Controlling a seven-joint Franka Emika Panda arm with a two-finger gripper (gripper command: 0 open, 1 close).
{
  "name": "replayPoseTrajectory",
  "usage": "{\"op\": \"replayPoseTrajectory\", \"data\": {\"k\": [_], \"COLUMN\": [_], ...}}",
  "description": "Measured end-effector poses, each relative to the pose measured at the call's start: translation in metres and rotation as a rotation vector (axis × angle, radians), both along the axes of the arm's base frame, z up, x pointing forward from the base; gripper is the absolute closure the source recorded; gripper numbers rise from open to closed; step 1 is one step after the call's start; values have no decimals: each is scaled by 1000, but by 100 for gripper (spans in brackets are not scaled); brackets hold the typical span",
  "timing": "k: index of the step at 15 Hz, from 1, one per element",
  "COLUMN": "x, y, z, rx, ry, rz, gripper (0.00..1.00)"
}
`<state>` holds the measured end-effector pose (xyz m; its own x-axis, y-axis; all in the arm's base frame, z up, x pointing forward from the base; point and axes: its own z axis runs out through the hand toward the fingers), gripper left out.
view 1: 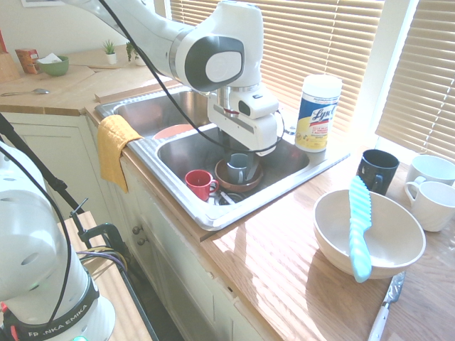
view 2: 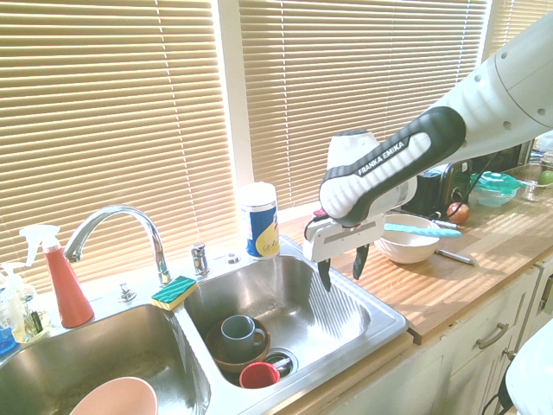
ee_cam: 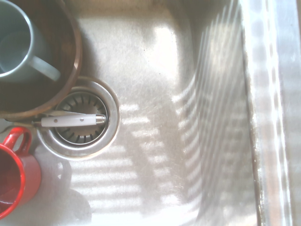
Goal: Put the knife into the sink
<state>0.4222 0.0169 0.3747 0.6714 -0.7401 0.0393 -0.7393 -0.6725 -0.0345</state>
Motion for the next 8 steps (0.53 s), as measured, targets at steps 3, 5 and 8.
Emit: {"op": "replayPoseTrajectory", "data": {"k": [3, 5, 8], "x": [0, 5, 9], "y": [-1, -11, -47], "z": [0, 9, 35], "rx": [-1, 0, -5], "ry": [2, -3, 16], "rz": [34, 132, 316], "gripper": [0, 0, 0]}}
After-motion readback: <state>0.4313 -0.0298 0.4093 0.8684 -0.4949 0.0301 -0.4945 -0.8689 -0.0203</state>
